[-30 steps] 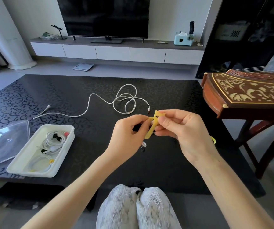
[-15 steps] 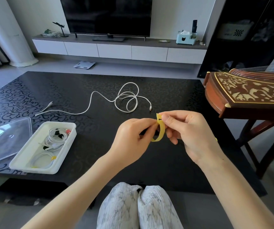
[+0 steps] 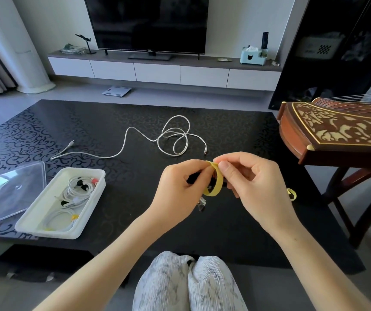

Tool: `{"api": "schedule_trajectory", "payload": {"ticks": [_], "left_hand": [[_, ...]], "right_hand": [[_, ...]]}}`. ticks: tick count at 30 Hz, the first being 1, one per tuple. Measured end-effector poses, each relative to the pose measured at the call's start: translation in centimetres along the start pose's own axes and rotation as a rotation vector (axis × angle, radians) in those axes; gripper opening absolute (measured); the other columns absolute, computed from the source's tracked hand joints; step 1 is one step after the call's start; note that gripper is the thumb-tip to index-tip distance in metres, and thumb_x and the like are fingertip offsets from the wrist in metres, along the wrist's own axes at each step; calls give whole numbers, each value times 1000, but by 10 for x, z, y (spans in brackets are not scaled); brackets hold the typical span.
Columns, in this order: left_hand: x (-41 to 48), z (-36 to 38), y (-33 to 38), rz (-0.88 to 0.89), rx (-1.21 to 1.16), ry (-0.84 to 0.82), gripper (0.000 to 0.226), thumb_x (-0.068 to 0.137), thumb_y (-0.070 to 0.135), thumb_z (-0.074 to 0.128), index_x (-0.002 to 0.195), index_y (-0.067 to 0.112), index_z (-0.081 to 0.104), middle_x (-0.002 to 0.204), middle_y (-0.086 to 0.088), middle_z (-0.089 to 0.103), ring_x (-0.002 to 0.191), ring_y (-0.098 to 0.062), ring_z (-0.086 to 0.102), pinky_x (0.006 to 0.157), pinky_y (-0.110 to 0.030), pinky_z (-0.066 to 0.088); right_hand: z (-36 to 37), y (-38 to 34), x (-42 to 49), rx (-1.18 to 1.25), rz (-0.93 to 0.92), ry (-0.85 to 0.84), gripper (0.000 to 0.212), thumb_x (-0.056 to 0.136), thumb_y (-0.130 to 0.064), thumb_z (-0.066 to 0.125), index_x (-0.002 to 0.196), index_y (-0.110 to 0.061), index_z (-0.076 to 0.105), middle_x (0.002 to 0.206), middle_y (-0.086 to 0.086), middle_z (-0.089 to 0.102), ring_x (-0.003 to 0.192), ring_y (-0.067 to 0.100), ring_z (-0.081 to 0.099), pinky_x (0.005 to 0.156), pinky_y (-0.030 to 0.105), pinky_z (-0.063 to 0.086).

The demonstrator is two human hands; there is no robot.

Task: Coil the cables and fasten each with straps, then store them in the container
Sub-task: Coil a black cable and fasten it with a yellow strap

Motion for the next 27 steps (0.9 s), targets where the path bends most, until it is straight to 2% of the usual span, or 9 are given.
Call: {"api": "schedule_trajectory", "payload": {"ticks": [3,7,9,12,16,19,21,25,27], "left_hand": [[0,0,4,58,54,-23,22,89,12,54,68,13,61,55,3,52,52,-15,46,48,-17,34],[-1,-1,8,114,138,-113,19,89,15,53,78,26,65,57,15,51,53,-5,47,51,-10,34],[-3,2,5,83,100,-186,22,92,20,52,80,33,65,64,14,59,55,-7,51,52,-14,37],[-5,5,3,95,51,-243,25,95,28,49,89,12,68,70,-3,63,62,-19,55,57,-28,45],[-7,4,15,211,46,-220,30,95,25,44,85,5,65,59,12,44,55,-7,40,57,-9,33],[-10,7,15,192,-2,-243,39,95,25,42,75,-6,57,60,0,40,53,-13,35,56,-11,30],[-11,6,14,182,-77,-238,42,94,28,44,73,-6,56,61,-7,41,52,-15,34,54,-13,29],[-9,4,9,87,-164,-141,53,92,45,46,76,-2,63,60,-22,50,55,-35,42,51,-38,35],[-12,5,10,71,-120,-67,46,92,37,46,59,5,55,49,-4,40,47,-18,34,46,-28,30]], "right_hand": [[0,-13,2,-206,-153,-32,8,87,-13,66,90,-17,72,82,-7,67,77,11,65,67,25,53],[-2,-18,9,-188,-152,-143,6,83,-13,70,84,-17,74,78,-7,67,78,13,65,69,25,53],[-6,-26,13,-189,-167,-154,6,83,-13,69,81,-17,73,75,-8,67,76,12,64,68,24,52],[-19,-46,23,-199,-219,-67,7,85,-15,66,80,-18,69,70,-11,65,70,7,62,63,15,48],[-25,-50,40,-180,-185,-7,10,90,-14,60,81,-17,63,69,-6,63,62,3,60,57,12,48],[-19,-36,46,-133,-88,-10,11,92,-12,58,83,-12,63,71,3,67,60,9,63,57,19,53],[-17,-30,48,-87,-41,-5,13,93,-12,56,82,-13,61,71,7,68,61,16,67,58,26,57],[-9,-31,40,-49,-32,38,13,98,-16,48,88,-12,54,69,9,66,56,18,67,55,32,58],[-5,-32,30,1,-44,73,13,100,-18,43,91,-11,51,65,8,64,52,16,66,52,27,56]]}}
Point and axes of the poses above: each hand's wrist, its own x-axis towards the middle knuckle, its own z-axis out of the palm, y = z × x, the point moved 8 cm from there along x, towards the middle knuckle
